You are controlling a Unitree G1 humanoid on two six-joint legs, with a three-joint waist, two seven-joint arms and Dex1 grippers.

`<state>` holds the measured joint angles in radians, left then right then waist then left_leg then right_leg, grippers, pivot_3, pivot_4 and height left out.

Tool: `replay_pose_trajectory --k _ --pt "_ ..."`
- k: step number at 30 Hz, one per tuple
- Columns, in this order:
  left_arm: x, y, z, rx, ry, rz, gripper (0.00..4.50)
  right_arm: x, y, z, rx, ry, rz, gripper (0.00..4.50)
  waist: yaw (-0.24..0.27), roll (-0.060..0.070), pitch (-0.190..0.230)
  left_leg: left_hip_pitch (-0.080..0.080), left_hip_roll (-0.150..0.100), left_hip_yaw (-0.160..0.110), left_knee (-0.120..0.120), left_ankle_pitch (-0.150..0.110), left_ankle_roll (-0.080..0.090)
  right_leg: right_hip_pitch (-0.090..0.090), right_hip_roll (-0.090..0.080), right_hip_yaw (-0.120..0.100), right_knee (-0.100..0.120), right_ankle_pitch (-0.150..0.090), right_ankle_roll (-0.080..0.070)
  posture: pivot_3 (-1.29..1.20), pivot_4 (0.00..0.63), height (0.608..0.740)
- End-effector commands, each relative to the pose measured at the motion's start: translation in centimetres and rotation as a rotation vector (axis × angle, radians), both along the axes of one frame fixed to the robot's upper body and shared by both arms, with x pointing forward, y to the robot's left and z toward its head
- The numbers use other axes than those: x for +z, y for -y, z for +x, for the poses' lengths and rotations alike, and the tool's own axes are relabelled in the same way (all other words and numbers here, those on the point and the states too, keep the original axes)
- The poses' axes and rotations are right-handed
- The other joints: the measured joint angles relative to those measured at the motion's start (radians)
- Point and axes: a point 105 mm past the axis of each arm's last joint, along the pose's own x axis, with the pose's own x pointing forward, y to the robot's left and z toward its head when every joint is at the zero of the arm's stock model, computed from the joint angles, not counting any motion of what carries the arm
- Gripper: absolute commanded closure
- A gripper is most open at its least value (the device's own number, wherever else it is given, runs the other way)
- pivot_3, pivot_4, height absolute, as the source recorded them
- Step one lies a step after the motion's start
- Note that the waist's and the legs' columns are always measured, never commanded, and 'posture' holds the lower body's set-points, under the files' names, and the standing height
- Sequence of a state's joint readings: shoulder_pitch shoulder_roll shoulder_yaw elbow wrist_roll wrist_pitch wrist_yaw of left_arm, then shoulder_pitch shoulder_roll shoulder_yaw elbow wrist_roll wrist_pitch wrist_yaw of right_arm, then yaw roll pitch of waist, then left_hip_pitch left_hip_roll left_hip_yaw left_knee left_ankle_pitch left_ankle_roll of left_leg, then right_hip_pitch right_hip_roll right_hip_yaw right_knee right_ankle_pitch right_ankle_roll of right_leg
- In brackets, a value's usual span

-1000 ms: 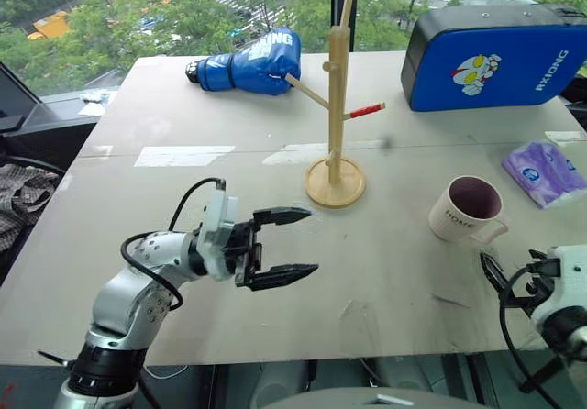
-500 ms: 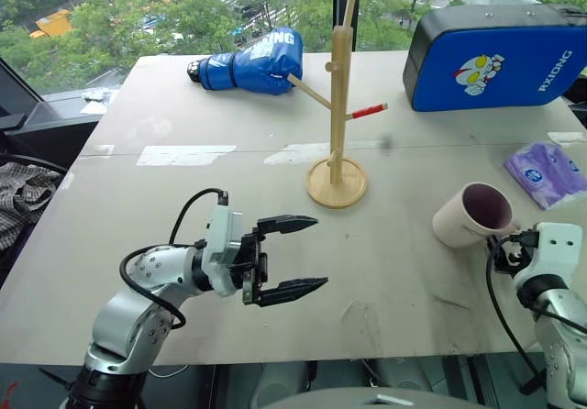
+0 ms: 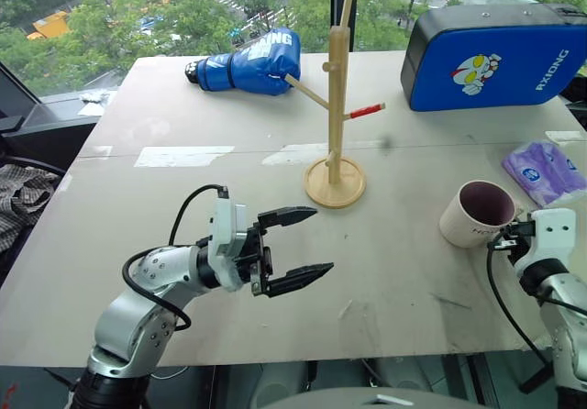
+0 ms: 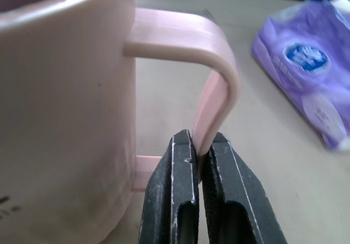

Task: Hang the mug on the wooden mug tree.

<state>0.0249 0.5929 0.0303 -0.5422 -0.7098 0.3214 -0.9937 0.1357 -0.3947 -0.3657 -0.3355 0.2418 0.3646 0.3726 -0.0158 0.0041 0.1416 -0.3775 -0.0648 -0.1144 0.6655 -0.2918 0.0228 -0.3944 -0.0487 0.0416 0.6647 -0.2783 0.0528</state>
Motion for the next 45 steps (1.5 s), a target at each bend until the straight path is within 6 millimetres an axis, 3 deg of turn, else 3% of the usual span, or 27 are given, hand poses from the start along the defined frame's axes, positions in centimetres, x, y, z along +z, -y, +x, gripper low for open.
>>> replay_pose_trajectory --k 1,7,10,17,20,23,30,39,41,44,45 --pt "0.9 -0.8 0.5 0.108 0.054 -0.048 0.00 5.8 -2.9 1.3 0.244 0.163 -0.049 4.44 -0.006 0.001 0.000 0.000 0.000 0.000 0.000 0.000 0.000 0.000 0.000 0.000 0.000 0.000 0.000 0.00 0.150 0.740" --pt "1.7 -2.4 0.2 0.197 0.067 -0.143 0.00 11.6 -6.5 4.6 0.588 0.209 -0.170 4.44 -0.003 0.000 0.001 0.000 0.000 0.001 0.001 0.000 0.000 0.000 0.000 0.000 0.000 0.000 0.000 0.00 0.150 0.740" --pt "2.8 -3.1 -0.4 0.245 0.104 -0.188 0.00 13.4 -7.9 6.0 0.739 0.168 -0.220 4.44 0.001 -0.001 0.002 -0.001 0.001 0.000 0.001 0.000 0.000 0.000 0.000 -0.001 -0.001 0.000 0.000 0.00 0.150 0.740" --pt "4.9 0.9 -2.1 0.299 0.104 -0.267 0.00 16.0 -10.7 9.2 0.940 0.106 -0.270 4.44 0.005 -0.005 0.003 -0.005 0.000 0.000 0.002 -0.001 0.002 -0.002 -0.002 -0.001 -0.004 0.000 0.000 0.00 0.150 0.740" --pt "5.7 1.4 -2.0 0.326 0.094 -0.280 0.00 16.2 -12.0 9.9 1.029 0.077 -0.309 4.44 0.004 -0.005 0.003 -0.004 0.000 0.001 0.002 -0.001 0.001 -0.002 -0.002 -0.001 -0.003 0.000 0.000 0.00 0.150 0.740" --pt "6.4 0.5 -1.4 0.367 0.086 -0.296 0.00 16.7 -13.2 10.5 1.087 0.075 -0.318 4.44 0.003 -0.005 0.003 -0.004 0.000 0.000 0.001 -0.001 0.001 -0.002 -0.002 -0.001 -0.002 0.000 0.000 0.00 0.150 0.740" --pt "5.9 -4.9 0.8 0.439 0.062 -0.265 0.00 16.7 -15.3 11.6 1.183 0.042 -0.379 4.44 0.000 -0.004 0.004 -0.004 0.000 0.000 0.001 -0.001 0.001 -0.004 -0.001 -0.002 -0.002 0.000 0.000 0.00 0.150 0.740" --pt "4.9 -5.3 0.0 0.382 0.050 -0.218 0.00 16.5 -17.3 13.0 1.199 -0.019 -0.477 4.44 -0.001 -0.004 0.004 -0.008 -0.001 0.000 0.001 -0.001 0.001 -0.008 -0.002 -0.001 -0.002 0.000 0.000 0.00 0.150 0.740" --pt "4.6 -5.7 -0.3 0.381 0.048 -0.217 0.00 15.7 -17.7 13.1 1.218 -0.071 -0.468 4.44 -0.002 -0.004 0.004 -0.008 -0.001 0.000 0.001 -0.001 0.001 -0.009 -0.002 -0.001 -0.002 0.000 0.000 0.00 0.150 0.740" --pt "4.0 -6.2 -0.7 0.369 0.045 -0.213 0.00 13.8 -17.8 12.9 1.266 -0.116 -0.442 3.57 -0.006 -0.004 0.004 -0.007 -0.001 0.000 0.000 -0.001 0.001 -0.008 -0.002 0.000 -0.002 0.000 0.000 0.00 0.150 0.740" --pt "3.8 -6.3 -0.9 0.365 0.045 -0.213 0.00 13.8 -17.7 13.0 1.255 -0.101 -0.437 2.98 -0.006 -0.004 0.004 -0.007 -0.001 0.000 0.000 -0.001 0.001 -0.008 -0.002 0.000 -0.002 0.000 0.000 0.00 0.150 0.740"
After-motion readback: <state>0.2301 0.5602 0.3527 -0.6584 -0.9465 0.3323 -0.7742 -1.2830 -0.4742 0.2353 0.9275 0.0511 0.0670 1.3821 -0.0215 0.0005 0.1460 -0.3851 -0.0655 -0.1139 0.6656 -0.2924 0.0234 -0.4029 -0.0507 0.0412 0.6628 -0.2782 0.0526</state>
